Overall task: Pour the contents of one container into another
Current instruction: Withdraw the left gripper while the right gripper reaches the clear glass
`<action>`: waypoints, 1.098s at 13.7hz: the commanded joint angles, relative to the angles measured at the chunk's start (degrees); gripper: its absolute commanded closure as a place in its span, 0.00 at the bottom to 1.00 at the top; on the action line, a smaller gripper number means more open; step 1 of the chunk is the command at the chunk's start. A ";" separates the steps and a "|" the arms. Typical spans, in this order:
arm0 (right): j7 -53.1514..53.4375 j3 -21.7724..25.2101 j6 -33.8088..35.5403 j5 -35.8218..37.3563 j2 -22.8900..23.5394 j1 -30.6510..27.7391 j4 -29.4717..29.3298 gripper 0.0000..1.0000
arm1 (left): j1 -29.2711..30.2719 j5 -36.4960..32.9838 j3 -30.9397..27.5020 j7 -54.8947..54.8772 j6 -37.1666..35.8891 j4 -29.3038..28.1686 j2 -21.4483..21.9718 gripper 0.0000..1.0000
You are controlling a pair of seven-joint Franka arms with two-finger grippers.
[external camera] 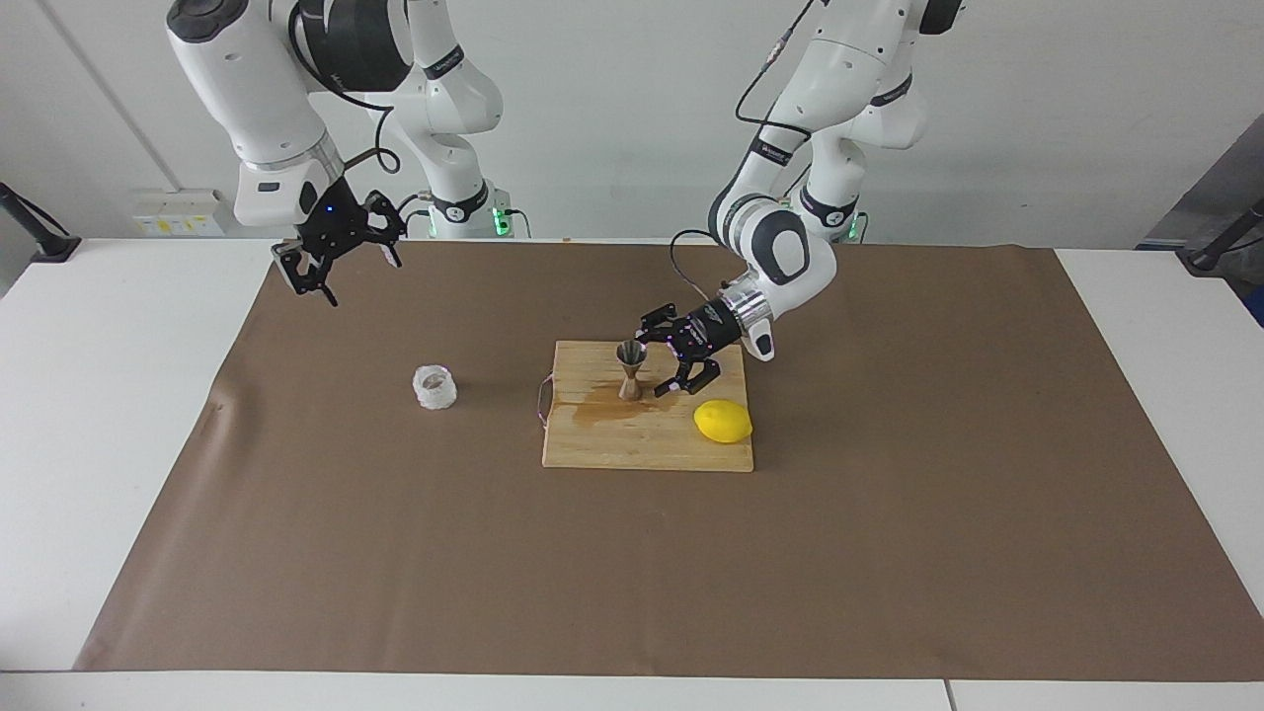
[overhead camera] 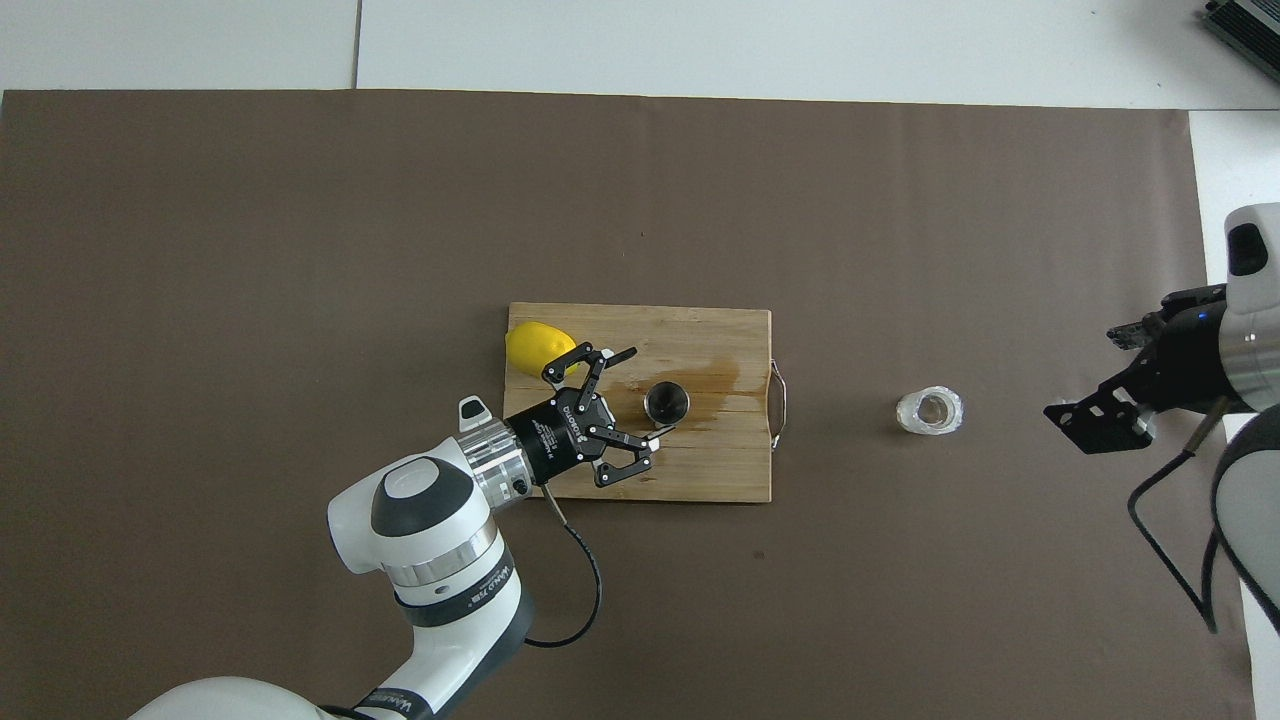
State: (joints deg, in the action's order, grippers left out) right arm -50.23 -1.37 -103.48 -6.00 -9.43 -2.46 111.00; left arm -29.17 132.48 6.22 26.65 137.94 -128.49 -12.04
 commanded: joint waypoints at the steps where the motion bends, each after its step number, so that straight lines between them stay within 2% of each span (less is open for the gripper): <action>1: -12.84 -0.21 -5.32 -4.80 -2.18 -2.63 6.33 0.00 | 1.22 -4.31 0.37 2.17 1.37 -0.18 1.41 0.00; 2: -16.97 -0.21 -5.85 -7.16 -1.65 -3.85 7.82 0.00 | 1.31 -6.51 0.28 3.31 1.28 -0.18 1.49 0.00; 5: -30.68 -0.21 -14.80 -13.23 0.63 -4.74 13.44 0.00 | 4.47 -15.81 0.28 9.98 0.23 -0.18 2.54 0.00; 8: -44.47 -0.21 -16.48 -18.07 6.33 -6.76 15.47 0.00 | 7.54 -23.64 0.11 15.17 -2.92 -0.36 3.69 0.00; 10: -51.61 -0.21 -20.69 -20.18 7.67 -7.55 17.84 0.00 | 10.17 -30.40 0.02 19.56 -5.30 -0.62 5.09 0.00; 13: -61.71 -0.21 -23.24 -26.68 11.70 -8.35 18.11 0.00 | 14.39 -43.32 -0.07 25.98 -10.21 -0.53 7.81 0.00; 15: -65.25 -0.21 -23.96 -28.18 13.38 -8.52 18.20 0.00 | 17.29 -50.70 -0.07 27.83 -13.38 -0.53 9.05 0.00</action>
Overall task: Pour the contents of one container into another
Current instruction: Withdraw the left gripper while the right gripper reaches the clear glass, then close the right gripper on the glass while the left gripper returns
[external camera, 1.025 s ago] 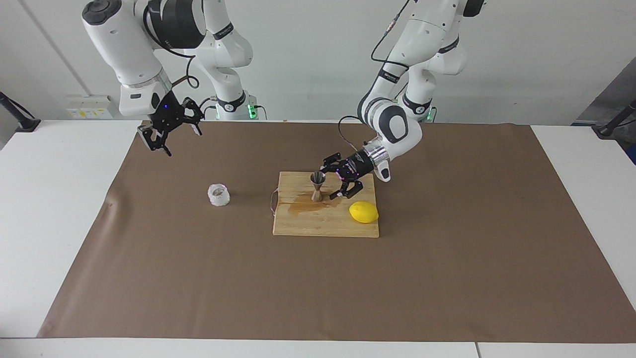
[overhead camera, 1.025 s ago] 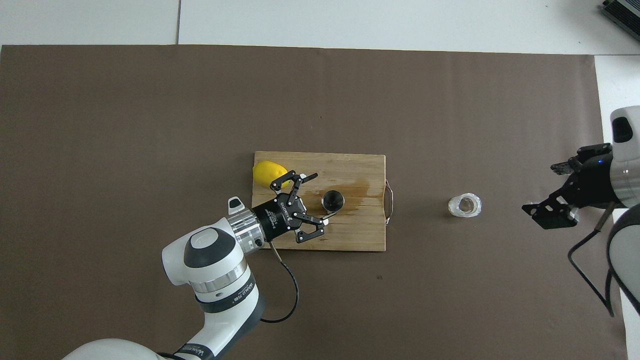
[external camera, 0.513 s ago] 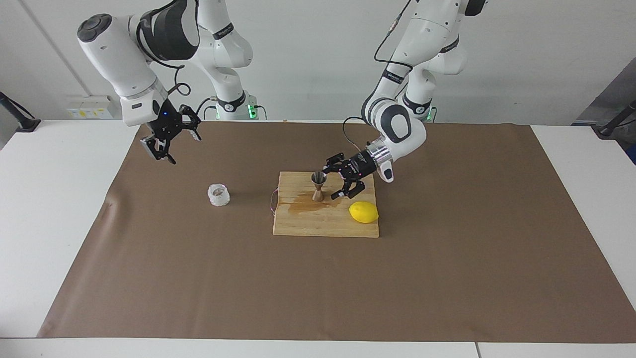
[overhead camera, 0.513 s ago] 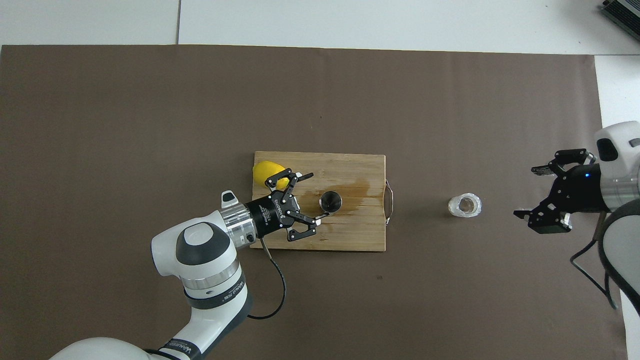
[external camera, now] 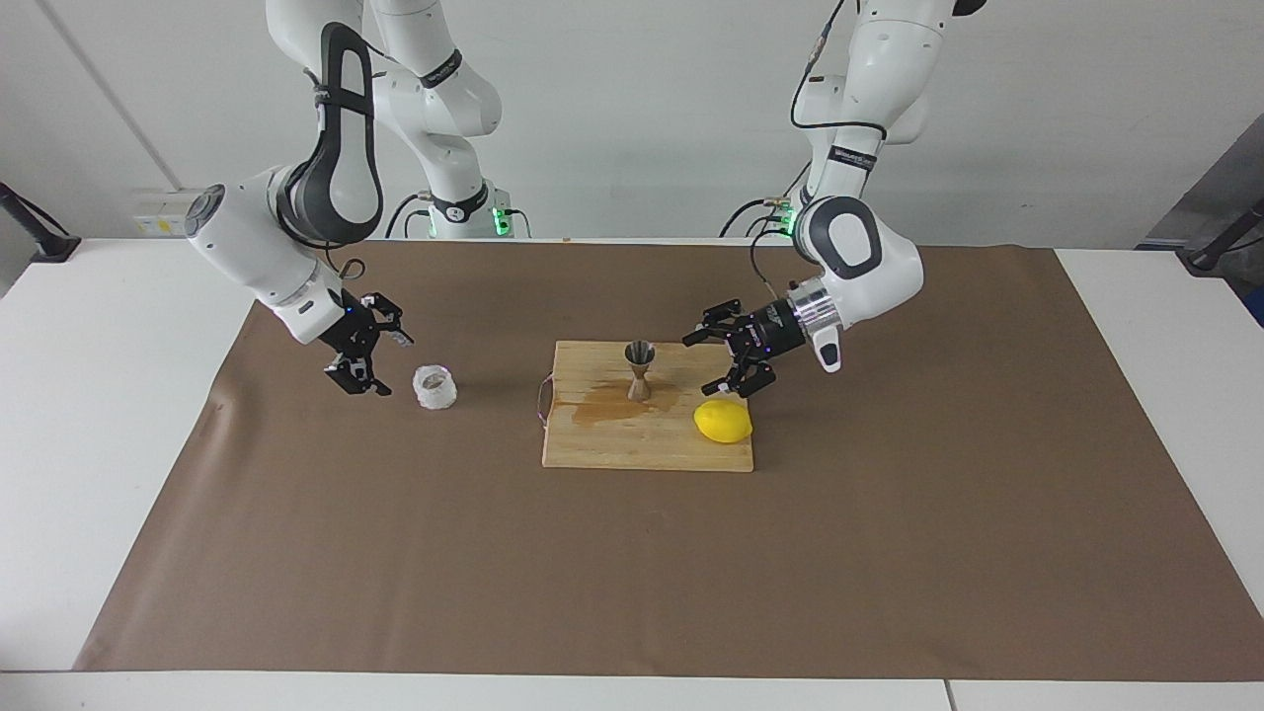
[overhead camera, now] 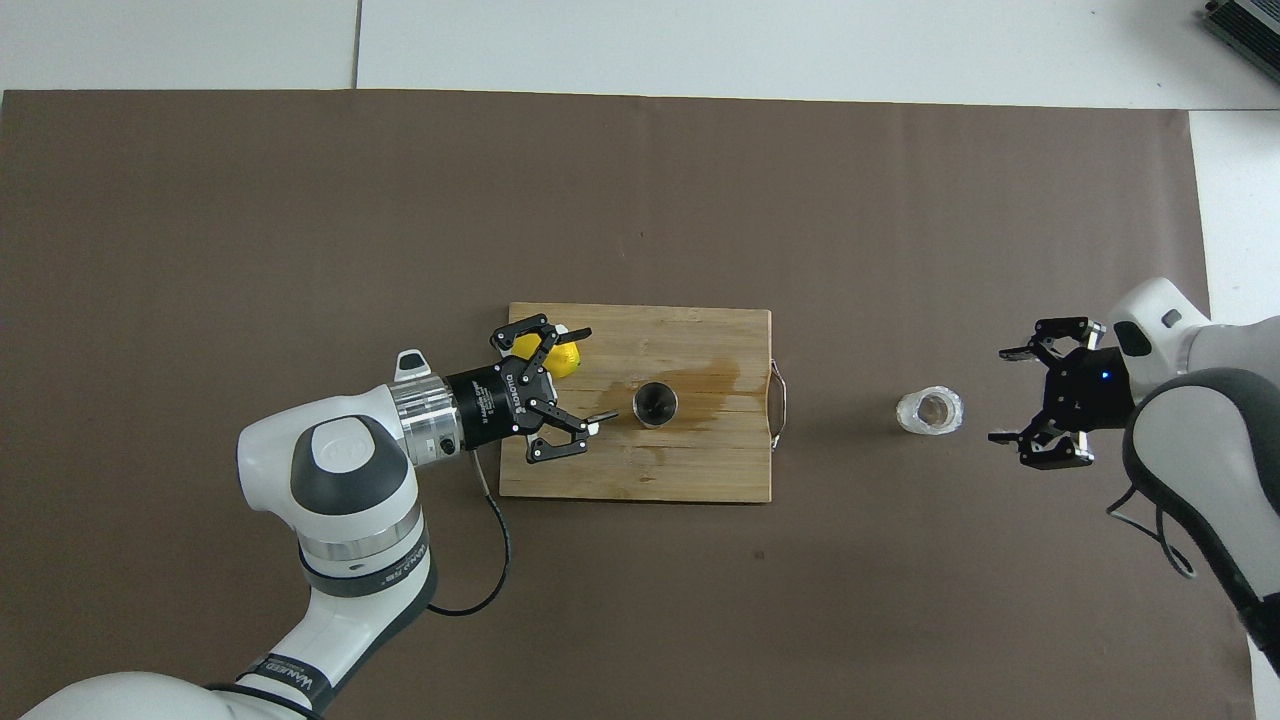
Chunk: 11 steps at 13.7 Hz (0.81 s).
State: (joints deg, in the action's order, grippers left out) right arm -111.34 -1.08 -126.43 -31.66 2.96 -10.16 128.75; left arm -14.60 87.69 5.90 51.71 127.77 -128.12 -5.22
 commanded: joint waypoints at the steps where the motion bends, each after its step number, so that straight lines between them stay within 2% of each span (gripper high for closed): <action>1: -5.89 -0.50 -1.01 -3.58 1.69 -0.83 0.80 0.00 | 4.31 -11.08 0.16 4.79 -4.79 -0.38 2.93 0.00; 3: -8.44 -0.50 -1.53 -6.30 1.96 -0.91 2.46 0.00 | 7.82 -20.67 0.16 8.31 -9.53 1.80 3.99 0.00; 7: -13.54 -0.50 -1.89 -10.87 4.86 -1.35 2.65 0.00 | 12.66 -34.92 0.07 9.90 -16.05 7.25 3.90 0.00; 11: -14.61 -0.50 -1.89 -12.55 6.44 -1.18 2.56 0.00 | 13.64 -46.79 0.07 11.05 -18.96 12.89 3.20 0.00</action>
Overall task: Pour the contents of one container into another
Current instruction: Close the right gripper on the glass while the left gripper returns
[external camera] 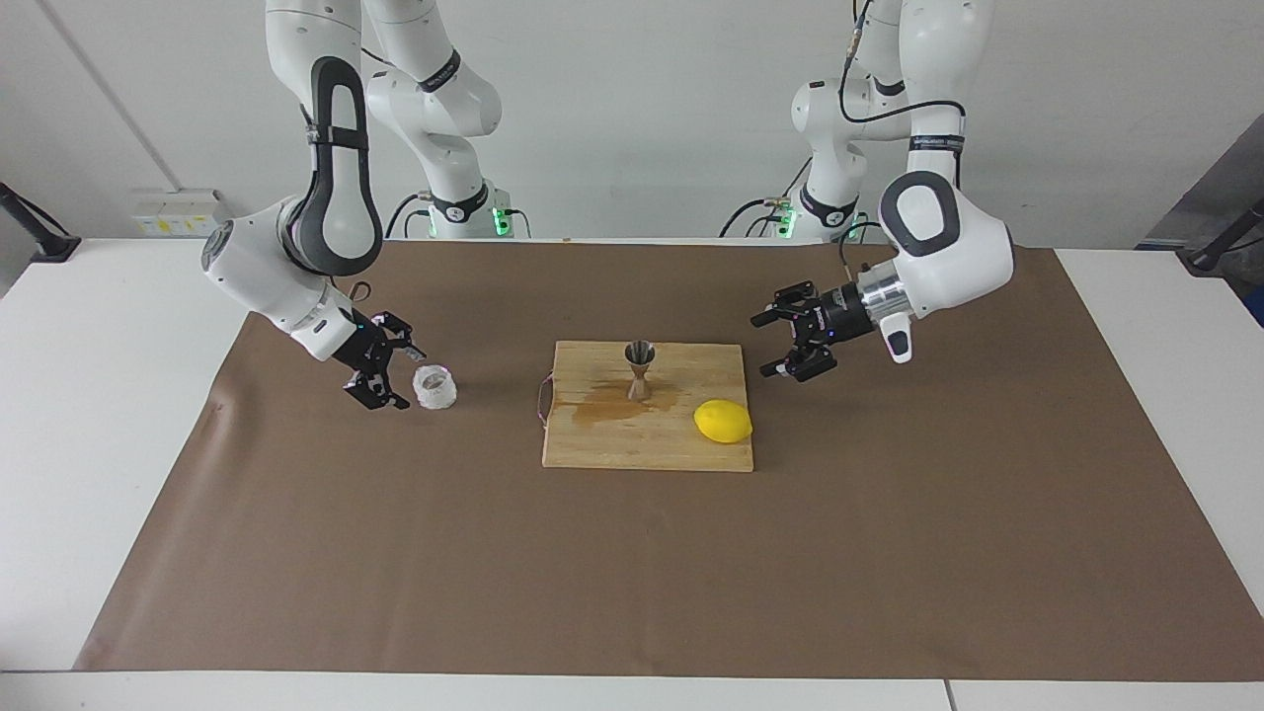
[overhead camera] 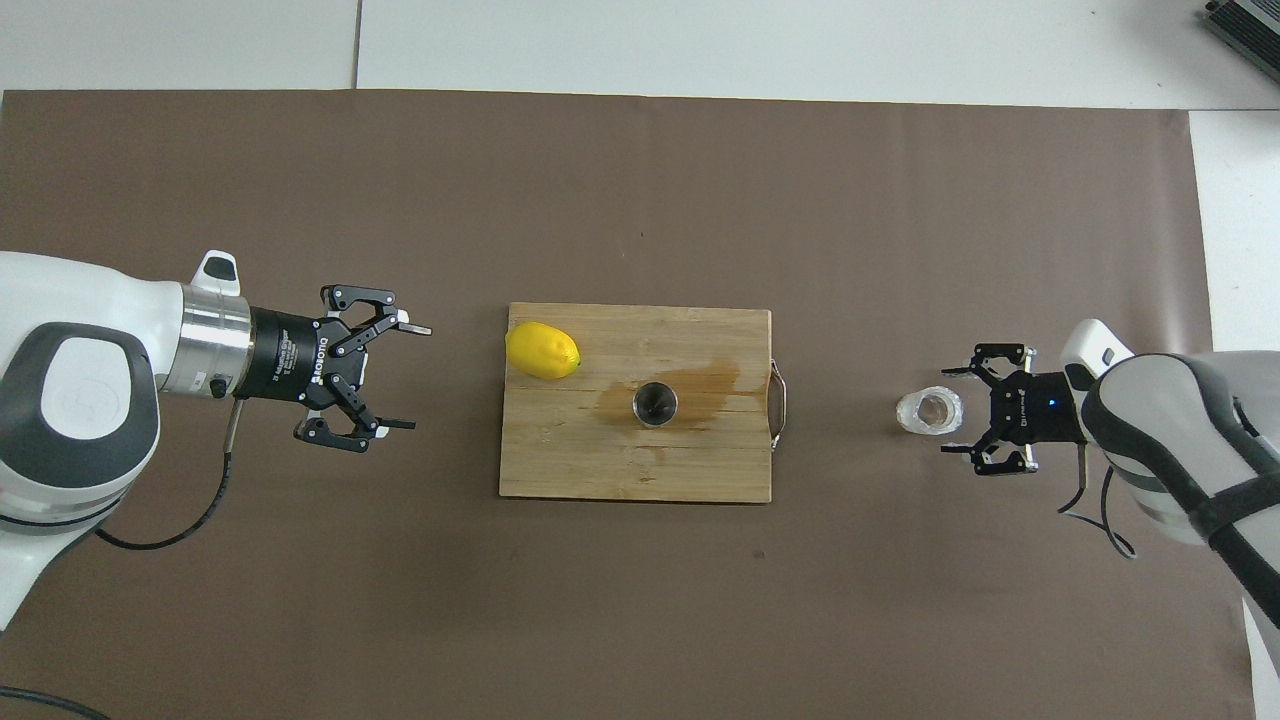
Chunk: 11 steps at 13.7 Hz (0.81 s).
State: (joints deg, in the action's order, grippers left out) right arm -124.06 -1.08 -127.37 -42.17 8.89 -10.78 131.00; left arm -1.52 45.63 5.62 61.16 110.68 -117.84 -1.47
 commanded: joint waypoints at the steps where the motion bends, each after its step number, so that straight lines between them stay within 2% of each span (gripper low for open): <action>1: -1.97 -0.59 -0.95 -2.65 0.69 -0.56 0.40 0.00 | 0.47 -7.98 0.35 1.60 -1.70 3.31 -0.55 0.00; 7: -2.32 -0.59 -0.86 -4.15 0.78 0.58 0.92 0.00 | -0.68 -26.96 0.70 0.81 -1.70 7.71 -0.99 0.00; 11: -3.72 -0.59 -0.68 -5.72 1.83 0.58 1.02 0.00 | -3.04 -38.56 0.79 -1.38 -0.03 8.59 -2.13 0.00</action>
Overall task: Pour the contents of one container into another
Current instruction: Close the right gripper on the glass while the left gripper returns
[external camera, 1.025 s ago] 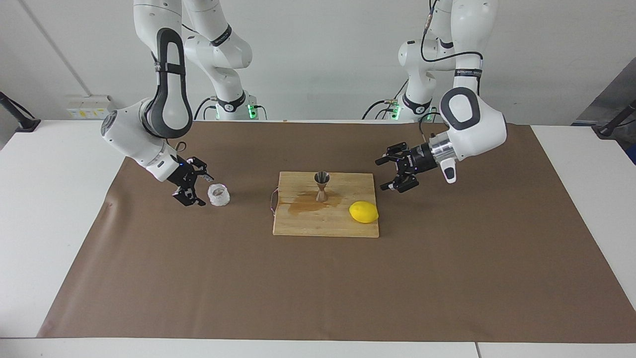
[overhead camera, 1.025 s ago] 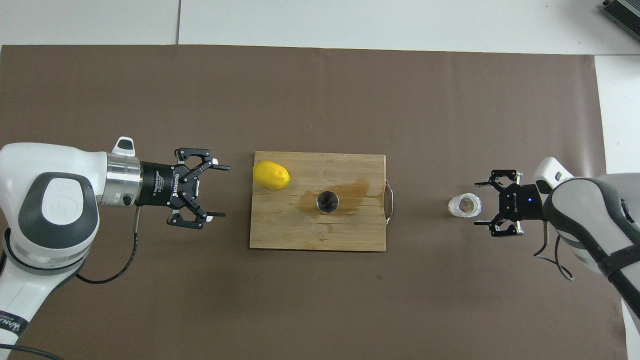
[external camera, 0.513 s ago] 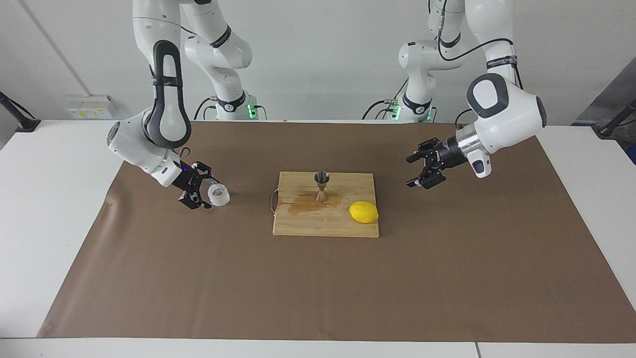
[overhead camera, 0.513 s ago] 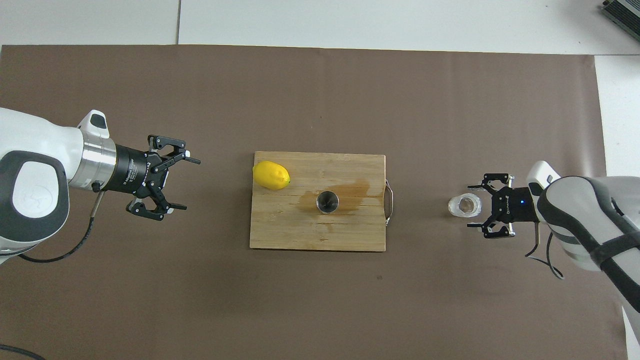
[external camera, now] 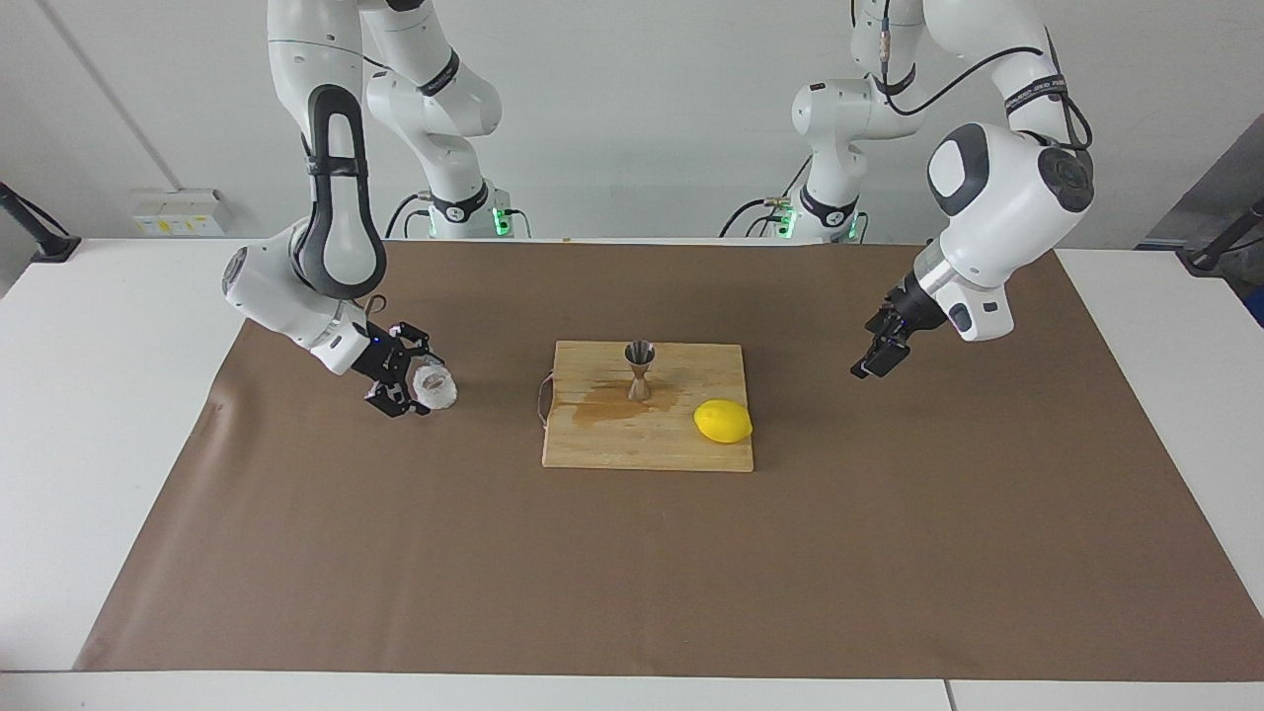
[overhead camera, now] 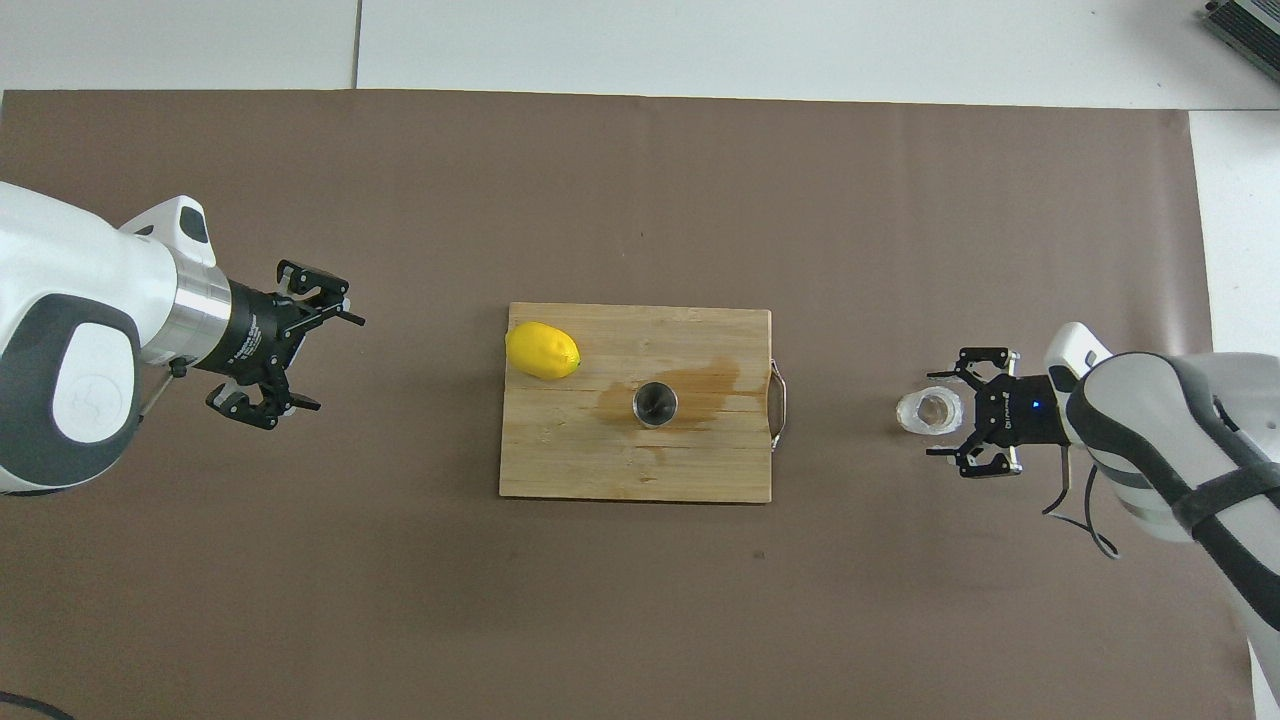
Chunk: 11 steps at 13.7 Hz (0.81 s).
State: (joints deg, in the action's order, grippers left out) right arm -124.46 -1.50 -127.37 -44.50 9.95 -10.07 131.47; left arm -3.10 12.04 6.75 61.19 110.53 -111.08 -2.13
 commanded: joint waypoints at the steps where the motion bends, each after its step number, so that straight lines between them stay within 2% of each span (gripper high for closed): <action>1: -3.77 -0.17 -0.68 -4.36 0.86 -0.12 0.55 0.00 | -1.47 -6.83 -0.43 -3.68 0.55 1.75 -1.48 0.00; 7: -3.78 -0.17 -0.59 -4.54 0.95 0.05 0.55 0.00 | -0.59 -15.88 -0.78 -18.53 2.58 2.62 -0.60 0.00; 9: -3.43 -0.17 -0.59 -4.63 0.95 0.23 0.55 0.23 | -0.42 -18.71 -0.87 -23.28 2.58 4.46 -0.51 0.00; 11: -3.34 -0.17 -0.51 -4.63 0.95 0.23 0.55 0.37 | 1.51 -18.63 -0.78 -29.78 1.79 6.83 -0.60 0.00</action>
State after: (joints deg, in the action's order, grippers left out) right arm -126.34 -1.50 -127.38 -47.10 10.87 -9.97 131.48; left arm -3.21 -5.47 5.92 37.08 112.92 -106.58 -2.58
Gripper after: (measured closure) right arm 0.295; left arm 0.000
